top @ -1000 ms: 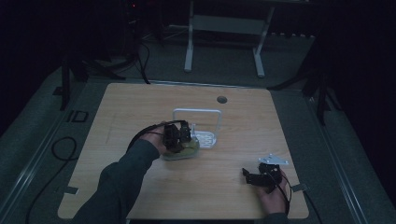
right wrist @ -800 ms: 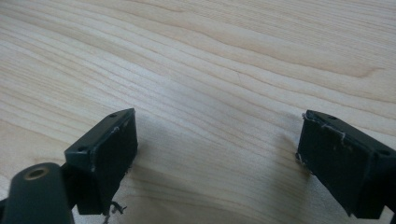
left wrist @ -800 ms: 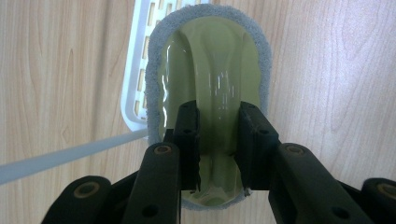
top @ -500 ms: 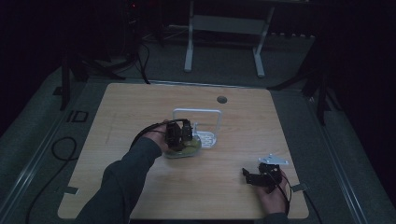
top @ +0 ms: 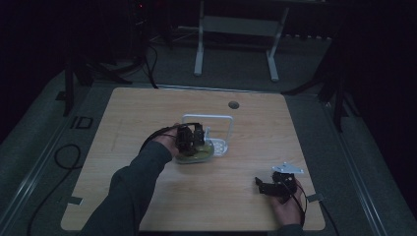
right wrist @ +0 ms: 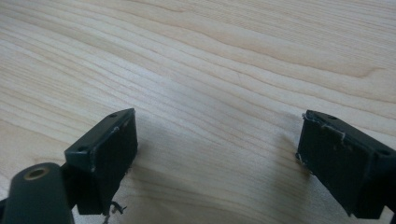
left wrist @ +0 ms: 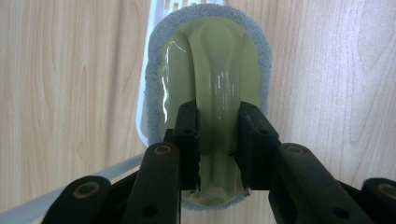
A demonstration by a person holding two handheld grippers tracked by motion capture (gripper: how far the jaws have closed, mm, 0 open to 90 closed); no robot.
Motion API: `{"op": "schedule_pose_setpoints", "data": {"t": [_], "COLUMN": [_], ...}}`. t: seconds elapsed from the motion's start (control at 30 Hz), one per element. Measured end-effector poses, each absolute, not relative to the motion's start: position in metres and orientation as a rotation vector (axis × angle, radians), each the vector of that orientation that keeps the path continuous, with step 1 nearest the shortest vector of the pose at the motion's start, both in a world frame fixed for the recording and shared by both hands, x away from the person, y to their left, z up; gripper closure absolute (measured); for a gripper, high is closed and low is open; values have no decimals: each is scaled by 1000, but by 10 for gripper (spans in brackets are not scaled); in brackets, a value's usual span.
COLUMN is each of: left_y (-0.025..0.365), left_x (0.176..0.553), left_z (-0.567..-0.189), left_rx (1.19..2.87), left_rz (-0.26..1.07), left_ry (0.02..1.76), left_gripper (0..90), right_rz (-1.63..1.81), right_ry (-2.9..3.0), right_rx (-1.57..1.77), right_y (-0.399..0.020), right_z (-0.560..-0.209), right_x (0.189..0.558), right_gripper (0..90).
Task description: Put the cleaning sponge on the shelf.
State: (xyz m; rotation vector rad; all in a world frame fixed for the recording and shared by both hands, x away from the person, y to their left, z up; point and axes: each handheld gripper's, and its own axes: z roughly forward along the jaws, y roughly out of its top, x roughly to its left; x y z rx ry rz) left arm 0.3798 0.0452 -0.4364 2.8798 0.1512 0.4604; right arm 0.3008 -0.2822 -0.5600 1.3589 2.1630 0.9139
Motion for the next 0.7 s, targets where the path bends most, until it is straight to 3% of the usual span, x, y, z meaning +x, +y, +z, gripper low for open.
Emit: {"op": "schedule_pose_setpoints", "data": {"t": [0.7], "left_y": [41], "left_x": [385], "left_z": [-440], "left_rx": [2873], "left_rz": [488], "left_ry": [81], "left_gripper": [718], "right_rz": [914], "right_ry": [2163], "right_rx": [1359], "right_y": [-282], "right_z": [-560], "right_x": [301], "right_gripper": [117]}}
